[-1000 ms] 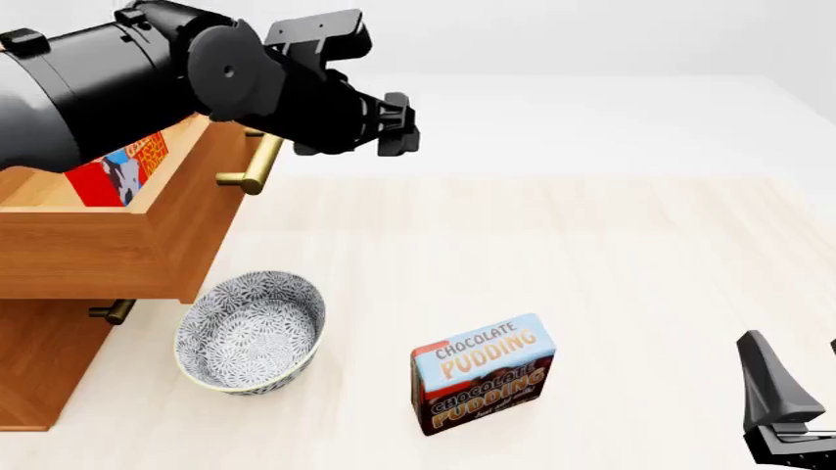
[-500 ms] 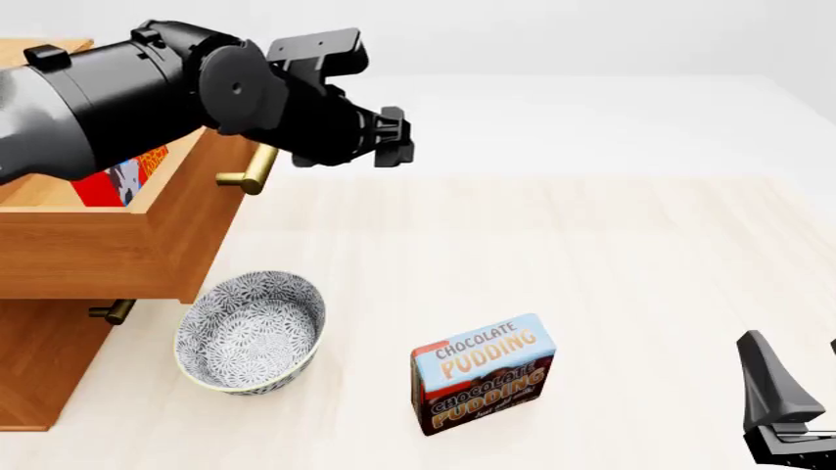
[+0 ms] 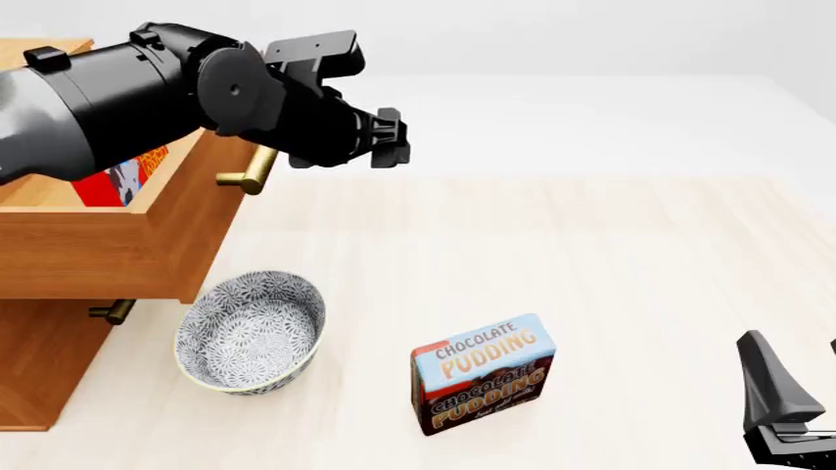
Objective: Put the butter at the back in the top drawer of the cabinet and close it.
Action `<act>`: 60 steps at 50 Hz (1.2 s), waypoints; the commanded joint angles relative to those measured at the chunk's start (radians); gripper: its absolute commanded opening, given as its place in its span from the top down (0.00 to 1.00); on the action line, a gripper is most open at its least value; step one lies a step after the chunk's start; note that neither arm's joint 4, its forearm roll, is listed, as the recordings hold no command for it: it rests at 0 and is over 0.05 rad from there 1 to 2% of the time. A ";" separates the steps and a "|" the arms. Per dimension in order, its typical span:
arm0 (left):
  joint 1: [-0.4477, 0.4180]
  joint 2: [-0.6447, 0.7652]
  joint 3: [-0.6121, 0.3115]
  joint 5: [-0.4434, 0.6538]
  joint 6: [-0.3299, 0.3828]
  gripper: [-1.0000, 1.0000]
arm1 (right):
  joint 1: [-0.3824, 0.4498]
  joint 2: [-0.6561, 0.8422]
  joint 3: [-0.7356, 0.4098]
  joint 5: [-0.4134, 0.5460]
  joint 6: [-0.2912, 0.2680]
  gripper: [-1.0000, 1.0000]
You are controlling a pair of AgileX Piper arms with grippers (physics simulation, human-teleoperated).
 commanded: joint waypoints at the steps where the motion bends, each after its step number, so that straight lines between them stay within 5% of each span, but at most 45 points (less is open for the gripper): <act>1: 0.001 0.000 0.001 0.000 0.000 0.00 | 0.000 0.000 0.000 0.000 0.000 0.00; 60: 0.012 -0.002 0.006 -0.002 0.005 0.00 | 0.000 0.000 0.000 0.000 0.000 0.00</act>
